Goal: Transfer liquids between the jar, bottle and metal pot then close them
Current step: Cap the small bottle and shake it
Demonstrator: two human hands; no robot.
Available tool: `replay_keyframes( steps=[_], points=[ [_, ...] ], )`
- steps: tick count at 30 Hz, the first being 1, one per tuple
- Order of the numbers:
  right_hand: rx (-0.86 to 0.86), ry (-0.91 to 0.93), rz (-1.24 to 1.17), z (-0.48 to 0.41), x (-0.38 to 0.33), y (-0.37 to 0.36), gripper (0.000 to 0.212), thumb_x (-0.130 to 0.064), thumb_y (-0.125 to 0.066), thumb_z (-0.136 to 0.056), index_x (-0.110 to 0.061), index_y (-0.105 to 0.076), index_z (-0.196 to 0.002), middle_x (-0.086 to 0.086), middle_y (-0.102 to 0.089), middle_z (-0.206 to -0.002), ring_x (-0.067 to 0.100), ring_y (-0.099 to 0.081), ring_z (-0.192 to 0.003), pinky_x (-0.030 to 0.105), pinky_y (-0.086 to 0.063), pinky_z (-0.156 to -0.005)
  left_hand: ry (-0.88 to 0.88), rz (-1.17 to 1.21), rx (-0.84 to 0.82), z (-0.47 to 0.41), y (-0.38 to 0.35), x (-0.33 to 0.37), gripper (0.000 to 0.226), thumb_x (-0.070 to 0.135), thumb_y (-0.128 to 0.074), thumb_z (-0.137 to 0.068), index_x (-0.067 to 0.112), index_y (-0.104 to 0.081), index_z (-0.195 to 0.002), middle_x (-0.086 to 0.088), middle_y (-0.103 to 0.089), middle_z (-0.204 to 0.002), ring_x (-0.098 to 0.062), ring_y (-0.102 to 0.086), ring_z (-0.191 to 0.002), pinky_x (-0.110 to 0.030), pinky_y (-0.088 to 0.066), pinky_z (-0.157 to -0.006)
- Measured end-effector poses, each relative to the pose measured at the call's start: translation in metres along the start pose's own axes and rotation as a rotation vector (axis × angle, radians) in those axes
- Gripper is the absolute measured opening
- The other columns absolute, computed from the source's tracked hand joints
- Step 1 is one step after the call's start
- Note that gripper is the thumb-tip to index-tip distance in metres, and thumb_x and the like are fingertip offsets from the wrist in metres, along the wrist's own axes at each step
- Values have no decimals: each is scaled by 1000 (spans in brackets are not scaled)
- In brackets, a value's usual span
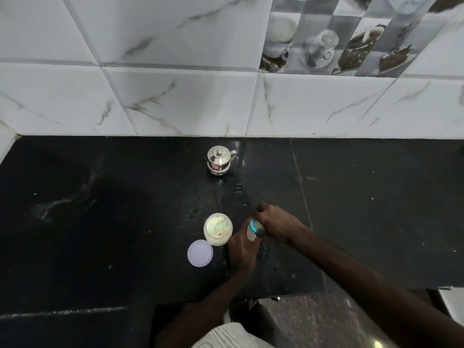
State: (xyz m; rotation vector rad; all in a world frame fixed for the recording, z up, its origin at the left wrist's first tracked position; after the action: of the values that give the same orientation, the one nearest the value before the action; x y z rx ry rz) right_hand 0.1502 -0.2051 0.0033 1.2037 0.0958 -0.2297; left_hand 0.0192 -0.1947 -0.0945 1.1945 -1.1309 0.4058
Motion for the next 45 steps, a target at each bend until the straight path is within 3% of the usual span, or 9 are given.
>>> replay_keyframes(
  steps=[6, 10, 14, 22, 28, 33, 39, 43, 45],
  points=[
    [139, -145, -106, 16, -1, -16, 34, -30, -77, -83, -12, -68, -110, 9, -66, -111, 29, -68, -96, 32, -52, -76, 19, 0, -14, 1, 5, 10, 27, 27, -78, -87, 31, -67, -111, 26, -60, -101, 8, -57, -94, 1, -33, -86],
    [280, -295, -345, 38, 27, -17, 64, -33, -79, -78, -22, -57, -137, -1, -58, -127, 20, -60, -110, 36, -53, -89, 51, -26, -18, 3, 1, 8, 38, 26, -82, -82, 31, -67, -117, 15, -71, -109, -2, -65, -101, -7, -42, -90],
    [101, -470, -322, 49, 63, -30, 85, -20, -77, -80, -18, -37, -155, 9, -42, -153, 33, -48, -132, 41, -43, -109, 75, -91, -22, 4, -2, 5, 43, 32, -83, -82, 33, -63, -119, 16, -70, -113, -3, -65, -104, -16, -51, -93],
    [72, -355, -298, 45, 61, -65, 60, -25, -74, -88, -24, -53, -144, 1, -57, -144, 21, -58, -126, 31, -47, -103, 109, -138, -51, 4, -7, 3, 55, 30, -85, -80, 29, -62, -130, 12, -69, -124, -8, -65, -115, -20, -49, -100],
    [418, -647, -933, 60, 56, -31, 35, -34, -79, -81, -25, -55, -105, -3, -65, -104, 18, -65, -96, 34, -55, -75, 87, -92, -33, -3, -3, 10, 51, 29, -82, -83, 30, -61, -129, 13, -69, -120, -6, -65, -112, -18, -50, -98],
    [593, -366, -1237, 58, 22, 4, 45, -27, -79, -89, -36, -59, -128, -11, -70, -119, 6, -67, -110, 25, -56, -88, 52, -14, -15, -3, -4, 9, 45, 27, -80, -86, 31, -61, -127, 14, -70, -118, -3, -65, -109, -26, -54, -96],
    [476, -24, -730, 51, 12, 1, 54, -21, -85, -83, -27, -67, -133, -15, -66, -128, 4, -64, -117, 23, -53, -98, -10, 97, -35, -9, -4, 8, 25, 33, -64, -93, 30, -65, -118, 8, -71, -110, -13, -68, -106, -40, -55, -93],
    [353, 44, -448, 39, 11, 0, 47, -23, -78, -86, -23, -66, -131, -9, -60, -131, 5, -61, -115, 21, -49, -97, 64, 99, 5, -6, 3, 14, 42, 11, -71, -82, 37, -63, -114, 23, -68, -105, 7, -63, -101, -18, -50, -87],
    [292, 11, -375, 31, 10, 2, 49, -24, -76, -82, -24, -63, -130, -7, -59, -128, 10, -63, -109, 27, -51, -93, 84, 69, -2, -5, -1, 8, 46, 15, -73, -81, 34, -64, -122, 19, -69, -111, 4, -63, -104, -22, -51, -89]
  ],
)
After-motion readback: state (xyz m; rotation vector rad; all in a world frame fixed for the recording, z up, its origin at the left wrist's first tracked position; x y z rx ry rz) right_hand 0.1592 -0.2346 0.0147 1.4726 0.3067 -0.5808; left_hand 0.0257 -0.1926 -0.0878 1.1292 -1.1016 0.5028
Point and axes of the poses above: each hand's wrist, its own z-axis away from the middle knuckle, its own y-axis out of the back of the hand, x = y × z, the point moved 3 cm from there along -z, towards the middle knuckle
